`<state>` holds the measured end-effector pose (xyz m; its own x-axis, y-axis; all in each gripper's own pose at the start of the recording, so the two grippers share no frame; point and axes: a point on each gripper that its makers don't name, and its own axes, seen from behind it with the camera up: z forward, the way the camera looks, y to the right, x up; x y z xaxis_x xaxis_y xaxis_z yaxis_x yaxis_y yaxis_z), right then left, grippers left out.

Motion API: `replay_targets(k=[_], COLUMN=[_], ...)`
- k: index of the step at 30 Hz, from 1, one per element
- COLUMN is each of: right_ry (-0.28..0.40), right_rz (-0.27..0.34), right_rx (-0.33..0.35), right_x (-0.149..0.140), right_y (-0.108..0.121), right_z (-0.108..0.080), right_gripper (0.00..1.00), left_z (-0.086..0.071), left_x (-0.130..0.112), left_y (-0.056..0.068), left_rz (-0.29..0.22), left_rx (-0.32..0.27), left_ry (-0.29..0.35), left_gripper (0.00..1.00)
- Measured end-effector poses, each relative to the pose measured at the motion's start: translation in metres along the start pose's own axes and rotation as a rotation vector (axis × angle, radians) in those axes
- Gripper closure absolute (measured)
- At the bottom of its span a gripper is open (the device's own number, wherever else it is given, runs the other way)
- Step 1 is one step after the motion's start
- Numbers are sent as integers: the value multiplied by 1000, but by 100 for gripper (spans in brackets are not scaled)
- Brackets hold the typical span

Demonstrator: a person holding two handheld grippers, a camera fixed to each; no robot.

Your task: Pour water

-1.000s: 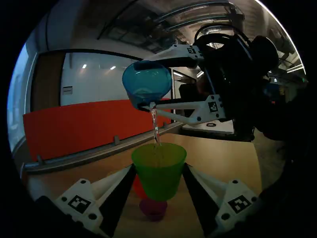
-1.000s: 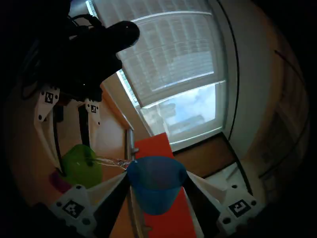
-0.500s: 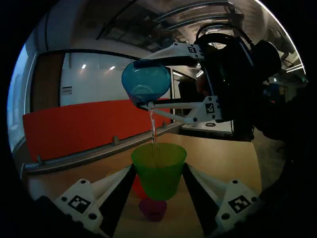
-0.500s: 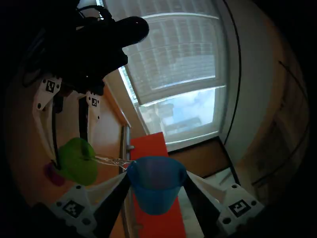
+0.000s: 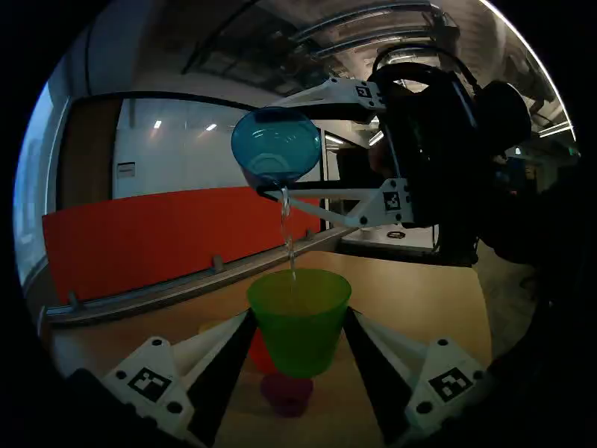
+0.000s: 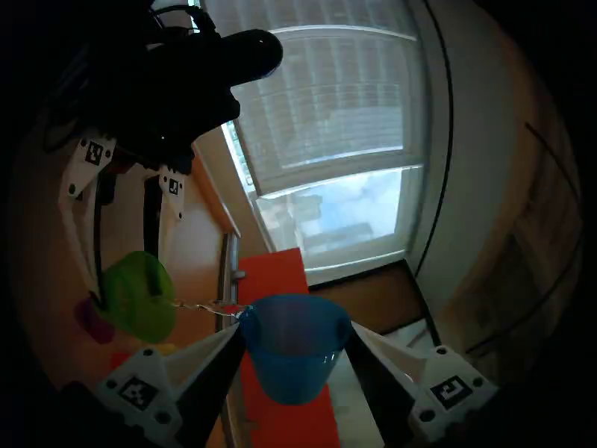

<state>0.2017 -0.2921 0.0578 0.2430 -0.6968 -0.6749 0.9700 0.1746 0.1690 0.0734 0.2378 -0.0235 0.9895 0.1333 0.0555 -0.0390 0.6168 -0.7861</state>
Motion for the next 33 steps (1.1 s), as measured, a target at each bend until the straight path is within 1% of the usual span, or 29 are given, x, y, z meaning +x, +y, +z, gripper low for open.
replay_targets(k=[5,20,33], right_ry=[1,1,3], right_rz=[-8,-52,-86], right_rx=[-5,-22,-37], right_x=[0,0,1], right_y=[1,6,11], right_z=[-1,-1,-3], right_gripper=[10,10,10], left_z=[0,0,1], left_x=[2,4,6], left_y=[2,2,0], left_rz=[0,-4,-11], left_rx=[-5,-5,-5], left_ry=[1,8,11], left_gripper=[17,17,17])
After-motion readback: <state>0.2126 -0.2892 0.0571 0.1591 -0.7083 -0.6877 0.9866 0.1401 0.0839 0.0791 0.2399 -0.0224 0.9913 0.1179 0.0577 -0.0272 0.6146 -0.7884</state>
